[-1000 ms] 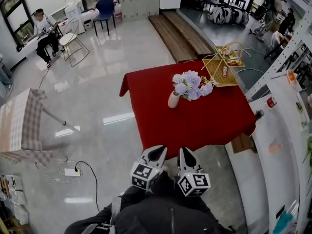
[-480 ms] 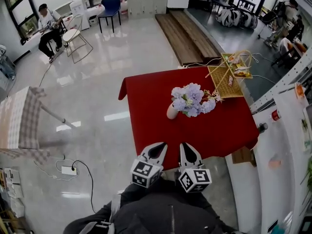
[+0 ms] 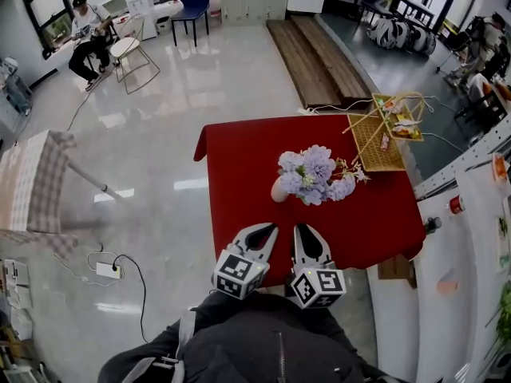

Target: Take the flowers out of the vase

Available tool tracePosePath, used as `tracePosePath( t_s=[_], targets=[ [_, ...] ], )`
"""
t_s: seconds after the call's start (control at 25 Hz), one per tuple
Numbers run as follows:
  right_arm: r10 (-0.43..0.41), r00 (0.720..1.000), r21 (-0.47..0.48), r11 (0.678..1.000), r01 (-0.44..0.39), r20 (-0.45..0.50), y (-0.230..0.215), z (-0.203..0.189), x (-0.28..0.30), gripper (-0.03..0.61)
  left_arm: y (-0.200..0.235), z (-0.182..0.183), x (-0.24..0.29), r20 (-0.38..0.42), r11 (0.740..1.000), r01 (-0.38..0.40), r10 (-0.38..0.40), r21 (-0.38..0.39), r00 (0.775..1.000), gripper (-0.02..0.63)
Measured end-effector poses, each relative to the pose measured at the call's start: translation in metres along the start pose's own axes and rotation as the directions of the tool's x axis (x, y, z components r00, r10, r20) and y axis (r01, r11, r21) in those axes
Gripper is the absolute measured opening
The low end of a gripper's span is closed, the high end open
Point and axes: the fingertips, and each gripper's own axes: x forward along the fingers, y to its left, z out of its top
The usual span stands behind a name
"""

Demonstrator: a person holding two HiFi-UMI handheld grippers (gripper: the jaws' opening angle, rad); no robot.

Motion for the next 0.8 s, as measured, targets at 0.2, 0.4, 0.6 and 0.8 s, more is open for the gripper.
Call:
tracePosePath(
  t_s=[0.2, 0.4, 0.6, 0.8],
  targets=[
    [-0.008, 1.0, 0.009, 1.0, 0.008, 0.015, -0.006, 0.005, 0.014, 0.041, 0.011, 0.008, 0.005, -0.008, 1.0, -0.026, 0.026, 0.005, 1.0, 0.006],
    [-0.043, 0.999, 0.033, 0.999, 0.043, 0.009, -0.016, 0.005, 0.028, 0.18, 0.019, 0.013, 0.011, -0.024, 1.0, -0.023, 0.023, 0.001, 0.999, 0.006],
    [-0.073, 0.997, -0.012, 0.997, 0.073, 0.04, -0.028, 0.01, 0.057, 0.181, 0.035, 0.025, 0.024, -0.012, 0.999, -0.024, 0.024, -0.034, 1.0, 0.006],
    [-0.082, 0.995, -0.026, 0.996, 0.084, 0.062, -0.035, 0.017, 0.082, 0.184, 0.048, 0.032, 0.034, -0.021, 0.999, -0.009, 0.008, -0.044, 1.0, 0.006]
  ],
)
